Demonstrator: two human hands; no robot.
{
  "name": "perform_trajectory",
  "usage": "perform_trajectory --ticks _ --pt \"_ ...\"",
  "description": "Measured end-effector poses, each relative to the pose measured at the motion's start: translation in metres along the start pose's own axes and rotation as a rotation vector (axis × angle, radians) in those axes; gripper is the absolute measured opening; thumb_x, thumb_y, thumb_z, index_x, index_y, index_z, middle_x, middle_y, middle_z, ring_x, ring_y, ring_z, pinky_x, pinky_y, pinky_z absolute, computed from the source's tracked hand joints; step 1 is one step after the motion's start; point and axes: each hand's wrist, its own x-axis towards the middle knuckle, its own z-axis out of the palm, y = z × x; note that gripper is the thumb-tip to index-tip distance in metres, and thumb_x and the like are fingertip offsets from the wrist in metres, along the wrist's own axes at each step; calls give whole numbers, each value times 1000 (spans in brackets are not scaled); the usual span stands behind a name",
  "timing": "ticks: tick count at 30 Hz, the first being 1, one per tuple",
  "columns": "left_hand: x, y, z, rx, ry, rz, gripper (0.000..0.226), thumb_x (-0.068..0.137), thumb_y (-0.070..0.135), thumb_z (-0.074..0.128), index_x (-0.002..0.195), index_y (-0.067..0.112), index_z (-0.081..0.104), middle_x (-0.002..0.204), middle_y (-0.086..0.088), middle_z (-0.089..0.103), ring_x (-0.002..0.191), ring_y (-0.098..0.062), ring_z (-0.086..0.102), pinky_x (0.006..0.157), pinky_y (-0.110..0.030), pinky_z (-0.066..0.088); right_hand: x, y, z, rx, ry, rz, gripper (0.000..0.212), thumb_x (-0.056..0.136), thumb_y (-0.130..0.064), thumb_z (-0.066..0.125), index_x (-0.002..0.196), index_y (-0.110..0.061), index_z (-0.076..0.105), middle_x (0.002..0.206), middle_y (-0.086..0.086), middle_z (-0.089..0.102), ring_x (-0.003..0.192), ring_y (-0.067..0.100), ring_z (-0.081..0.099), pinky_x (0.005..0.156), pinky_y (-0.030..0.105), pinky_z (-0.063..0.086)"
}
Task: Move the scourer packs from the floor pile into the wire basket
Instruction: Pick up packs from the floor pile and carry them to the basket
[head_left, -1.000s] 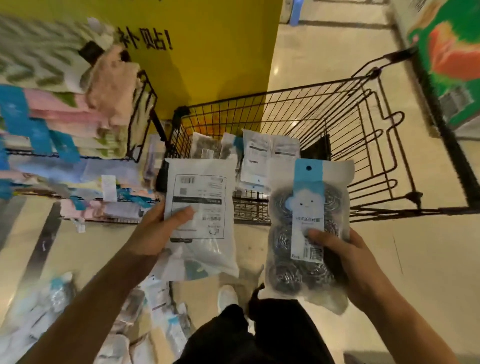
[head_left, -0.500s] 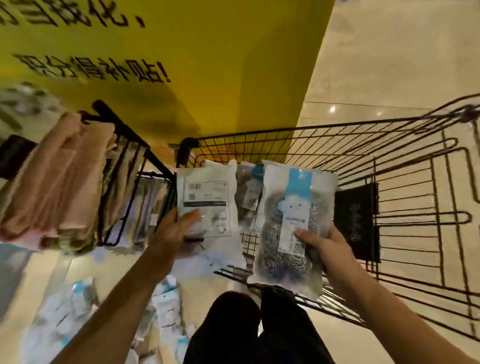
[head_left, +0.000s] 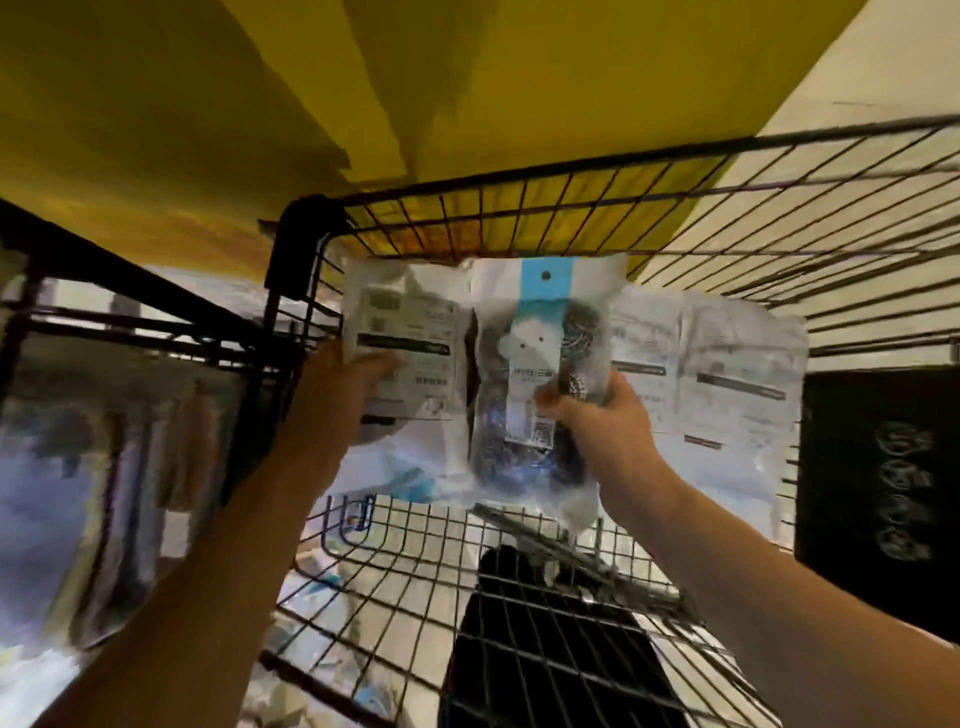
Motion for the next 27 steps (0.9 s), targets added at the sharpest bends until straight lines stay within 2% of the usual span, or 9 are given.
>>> perform_trajectory --ticks 4,7,10,14,15,18,21,24,27 --pt "24 -11 8 -2 27 -13 9 96 19 69 97 29 68 76 5 77 64 -15 73 59 -26 57 13 8 16 -12 18 -6 38 79 -25 83 113 -24 64 84 3 71 68 25 65 55 35 52" --pt "33 -19 7 -12 23 -5 14 96 16 66 95 29 67 75 7 75 65 -14 71 47 -20 54 18 14 23 -25 49 -14 39 82 -37 82 113 -27 60 84 -1 67 66 20 58 60 32 44" --pt "38 -22 7 1 15 18 20 97 15 66 110 30 65 98 -1 73 85 -20 70 58 -26 55 20 15 28 -70 76 -25 34 93 -35 77 117 -29 53 95 -7 67 82 14 65 69 32 49" --pt "37 -23 9 162 76 99 45 99 25 67 140 22 48 117 -1 63 104 -23 64 66 -27 50 18 16 33 -129 116 -42 31 102 -24 68 121 -26 43 94 -12 61 78 3 60 52 9 47" --pt "33 -24 9 213 87 133 50 100 27 67 144 20 44 118 1 60 104 -20 63 67 -25 48 15 16 34 -169 164 -62 32 102 -22 67 123 -27 44 100 -8 64 83 6 62 59 9 52" --pt "15 -23 6 319 74 210 51 102 31 65 145 20 41 127 3 59 104 -15 63 69 -20 47 -6 13 33 -395 259 -182 64 92 -24 77 146 -21 43 129 3 59 112 20 60 96 37 57" --pt "-8 -20 1 407 57 226 52 101 27 65 148 25 41 136 1 59 112 -23 63 70 -25 51 -39 0 19 -565 236 -224 71 94 -28 74 154 -16 39 143 12 52 129 31 54 110 47 50" --pt "-51 -16 -8 381 -6 232 54 100 19 66 150 25 44 131 4 55 108 -20 62 63 -21 51 -83 -16 -5 -584 145 -209 54 101 -34 66 150 -18 47 139 8 60 121 24 59 101 40 54" --pt "-99 -9 -24 430 -33 215 57 96 25 70 148 20 49 139 -7 55 124 -30 60 88 -39 59 -131 -36 -33 -590 25 -171 23 103 -35 64 121 -21 68 110 -2 76 92 21 73 75 29 57"
